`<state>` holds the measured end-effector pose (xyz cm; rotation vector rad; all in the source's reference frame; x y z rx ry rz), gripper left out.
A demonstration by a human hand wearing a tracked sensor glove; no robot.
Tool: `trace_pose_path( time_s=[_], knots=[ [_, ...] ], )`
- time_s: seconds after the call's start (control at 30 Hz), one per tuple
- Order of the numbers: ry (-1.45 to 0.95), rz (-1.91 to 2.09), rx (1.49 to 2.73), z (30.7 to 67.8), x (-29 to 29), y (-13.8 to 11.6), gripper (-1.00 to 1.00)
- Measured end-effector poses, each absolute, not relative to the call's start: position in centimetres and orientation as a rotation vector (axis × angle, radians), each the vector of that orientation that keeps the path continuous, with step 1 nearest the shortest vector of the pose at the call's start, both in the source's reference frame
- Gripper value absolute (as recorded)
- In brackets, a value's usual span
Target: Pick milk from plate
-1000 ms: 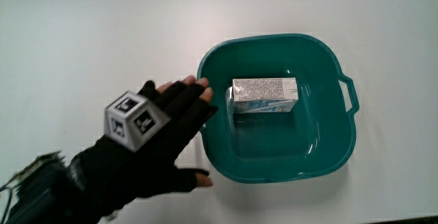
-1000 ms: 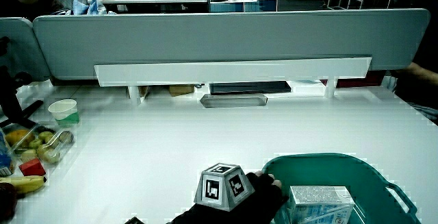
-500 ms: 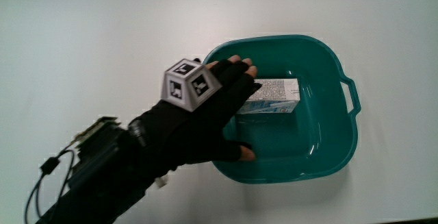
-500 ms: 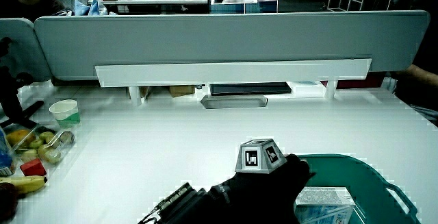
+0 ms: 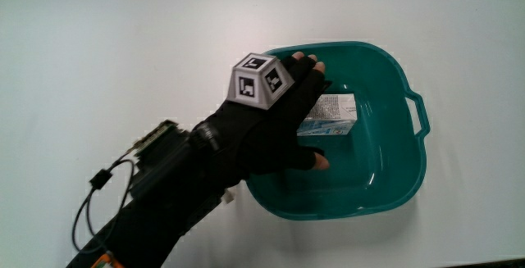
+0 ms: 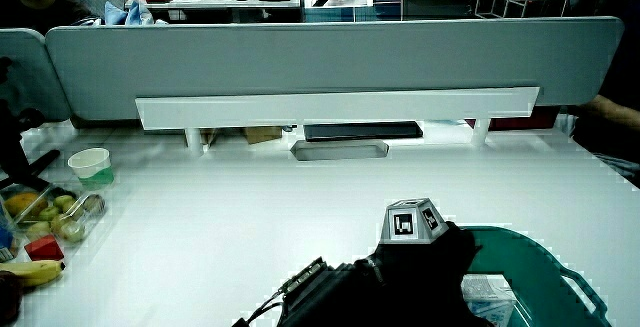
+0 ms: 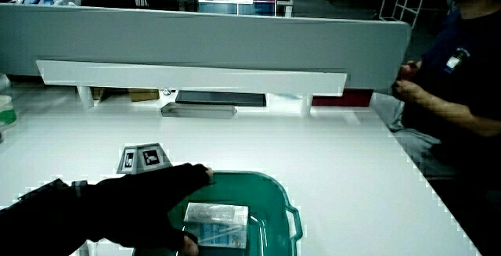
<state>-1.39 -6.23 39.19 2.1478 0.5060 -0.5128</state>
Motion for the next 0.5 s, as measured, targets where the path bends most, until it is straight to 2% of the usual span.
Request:
trace_pose_path(
  time_s=[0.23, 0.5],
  knots=[
    [0.48, -0.485, 2.127, 41.1, -0.1, -7.2, 0.0],
    [0.432, -0.454, 2.085, 43.1, 0.6, -7.5, 0.14]
  ],
)
